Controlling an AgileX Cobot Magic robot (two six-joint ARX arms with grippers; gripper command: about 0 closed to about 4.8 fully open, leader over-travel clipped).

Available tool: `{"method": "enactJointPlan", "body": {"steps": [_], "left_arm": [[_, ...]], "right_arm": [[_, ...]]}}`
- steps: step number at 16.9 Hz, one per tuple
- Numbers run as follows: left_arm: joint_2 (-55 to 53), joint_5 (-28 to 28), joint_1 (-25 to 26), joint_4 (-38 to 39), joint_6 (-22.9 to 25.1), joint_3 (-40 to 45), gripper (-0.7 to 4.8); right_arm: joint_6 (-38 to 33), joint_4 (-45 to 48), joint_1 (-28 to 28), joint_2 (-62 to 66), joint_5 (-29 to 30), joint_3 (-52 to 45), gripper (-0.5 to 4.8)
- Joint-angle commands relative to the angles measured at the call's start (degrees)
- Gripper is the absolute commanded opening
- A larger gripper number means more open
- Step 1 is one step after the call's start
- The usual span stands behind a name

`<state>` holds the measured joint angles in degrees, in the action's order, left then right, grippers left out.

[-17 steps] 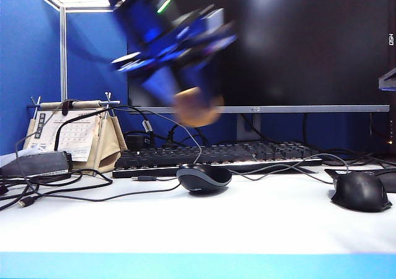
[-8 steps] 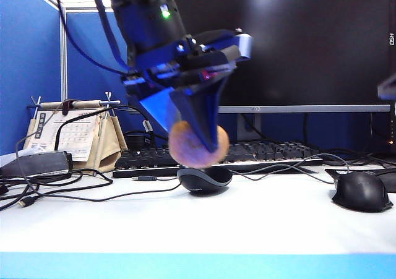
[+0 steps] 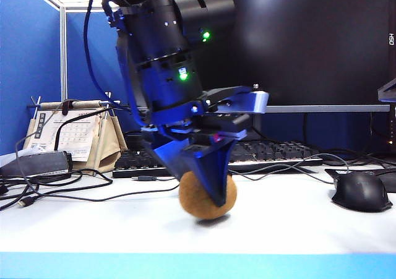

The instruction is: Pick up the kiwi and place it near the upside-down mouse.

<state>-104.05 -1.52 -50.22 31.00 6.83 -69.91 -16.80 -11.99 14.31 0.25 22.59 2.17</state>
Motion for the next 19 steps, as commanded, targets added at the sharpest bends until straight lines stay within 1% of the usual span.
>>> {"method": "enactJointPlan", "body": {"steps": [1, 2, 3, 4, 5, 7, 9, 10, 11, 12, 13, 15, 16, 17, 18, 19], "left_arm": [[0.1, -2.1, 0.0, -0.6, 0.2, -0.1, 0.01], [0.1, -2.5, 0.0, -0.3, 0.2, -0.1, 0.36], [0.1, -2.6, 0.0, 0.0, 0.2, -0.1, 1.47], [0.1, -2.8, 0.0, 0.1, 0.2, -0.1, 2.25], [0.1, -2.8, 0.0, 0.1, 0.2, -0.1, 2.85], [0.1, -3.5, 0.0, 0.0, -0.1, -0.1, 3.36], [0.2, -3.9, 0.0, 0.1, -1.0, -0.1, 4.39], [0.3, -3.9, 0.0, 0.2, -1.4, -0.1, 4.63], [1.3, -6.4, 0.0, 0.0, -2.6, -0.2, 4.71], [2.1, -6.6, 0.0, -0.3, -3.1, -0.2, 4.71], [4.0, -8.1, 0.0, -1.1, -3.9, -0.2, 4.71], [7.9, -9.1, 0.1, -2.0, -3.9, -0.2, 4.65], [10.8, -9.3, 0.1, -2.0, -4.3, -0.2, 4.14], [13.8, -9.2, 0.1, -1.9, -4.3, -0.1, 2.99], [18.6, -9.2, 0.1, -2.0, -4.2, -0.1, 1.44], [23.0, -9.2, 0.1, -2.4, -3.9, -0.1, 1.01]], "right_arm": [[0.3, 0.2, 0.1, -0.1, 0.2, 0.1, 2.11], [0.3, 0.2, 0.1, -0.1, 0.2, 0.1, 2.11], [0.3, 0.2, 0.1, -0.1, 0.2, 0.1, 2.12], [0.3, 0.2, 0.1, -0.1, 0.0, 0.1, 2.11], [0.3, 0.2, 0.1, -0.1, 0.0, 0.1, 2.11], [0.4, 0.2, 0.1, -0.1, 0.0, 0.1, 2.11], [0.4, 0.2, 0.1, -0.1, 0.0, 0.1, 2.12], [0.4, 0.2, 0.1, -0.1, 0.0, 0.1, 2.12], [0.6, 0.3, 0.1, -0.1, 0.0, 0.1, 2.12], [0.6, 0.3, 0.1, -0.1, 0.0, 0.1, 2.12], [0.6, 0.3, 0.0, -0.1, 0.0, 0.1, 2.12], [0.6, 0.5, 0.0, -0.1, -0.5, 0.1, 2.11], [0.6, 0.7, 0.0, -0.1, -1.4, 0.2, 2.1], [0.6, 0.9, 0.0, -0.1, -2.4, 0.5, 1.91], [0.6, 0.9, 0.0, -0.1, -3.9, 1.1, 1.36], [0.7, 0.7, 0.0, -0.1, -6.3, 2.3, 0.82]]}}
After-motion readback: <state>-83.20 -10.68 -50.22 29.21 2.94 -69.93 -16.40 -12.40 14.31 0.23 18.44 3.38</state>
